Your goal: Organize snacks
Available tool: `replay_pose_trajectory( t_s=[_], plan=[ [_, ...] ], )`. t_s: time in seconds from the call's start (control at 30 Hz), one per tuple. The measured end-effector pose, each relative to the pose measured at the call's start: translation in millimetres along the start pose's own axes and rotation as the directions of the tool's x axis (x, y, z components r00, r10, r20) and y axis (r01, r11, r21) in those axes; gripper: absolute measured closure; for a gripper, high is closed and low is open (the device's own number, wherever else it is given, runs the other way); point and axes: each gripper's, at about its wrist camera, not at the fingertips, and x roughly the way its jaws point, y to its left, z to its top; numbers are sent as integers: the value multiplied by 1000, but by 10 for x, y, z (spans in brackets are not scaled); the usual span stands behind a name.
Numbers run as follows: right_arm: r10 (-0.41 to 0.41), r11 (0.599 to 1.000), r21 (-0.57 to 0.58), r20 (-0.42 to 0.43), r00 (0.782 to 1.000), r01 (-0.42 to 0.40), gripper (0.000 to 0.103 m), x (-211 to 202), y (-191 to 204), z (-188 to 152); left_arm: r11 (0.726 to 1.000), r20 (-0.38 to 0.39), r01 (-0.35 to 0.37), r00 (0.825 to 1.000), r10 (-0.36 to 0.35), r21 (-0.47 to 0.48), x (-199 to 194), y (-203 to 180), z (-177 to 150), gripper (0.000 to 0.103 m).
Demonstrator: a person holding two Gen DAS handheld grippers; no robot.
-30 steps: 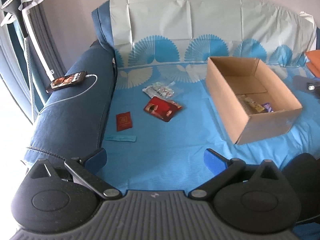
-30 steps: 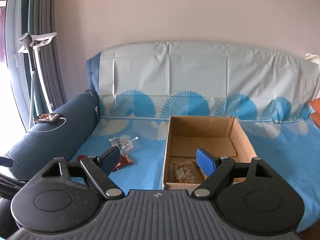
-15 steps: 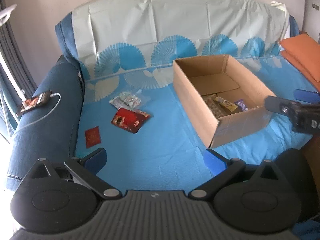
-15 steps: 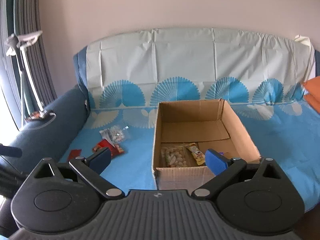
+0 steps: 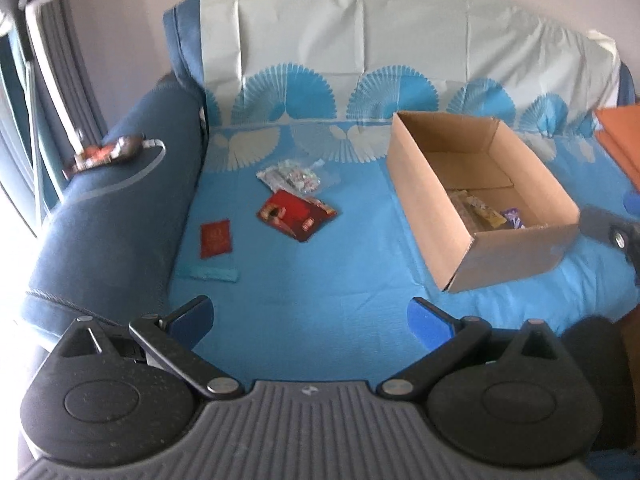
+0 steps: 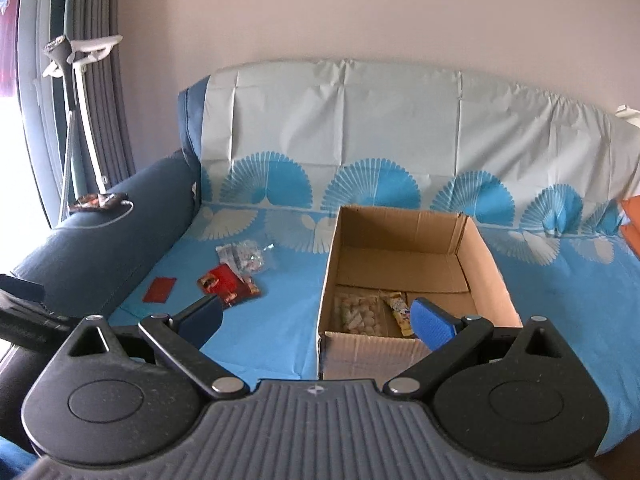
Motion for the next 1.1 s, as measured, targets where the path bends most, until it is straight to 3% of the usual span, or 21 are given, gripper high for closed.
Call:
replay_pose_trajectory(
  t_s=[0.17,0.47,0.73,1.1],
  plan=[
    [-2,999,44,19,1000,1,3,64,34,79,1000,19,9,1000,-9,18,-80,31,-26,0],
    [-67,998,-13,-4,998,67,3,37,179,116,993,1,108,994,-108,47,209,-40,18,0],
    [-34,998,-53,-1,999,34,3,-11,220,137,997,-15,68,997,-69,-45,216,140,-29,0],
    [23,1000,12,75,997,-24,3,-299,212,-8,1000,26,14,1000,-14,-3,-156,129,-53,0]
  ],
)
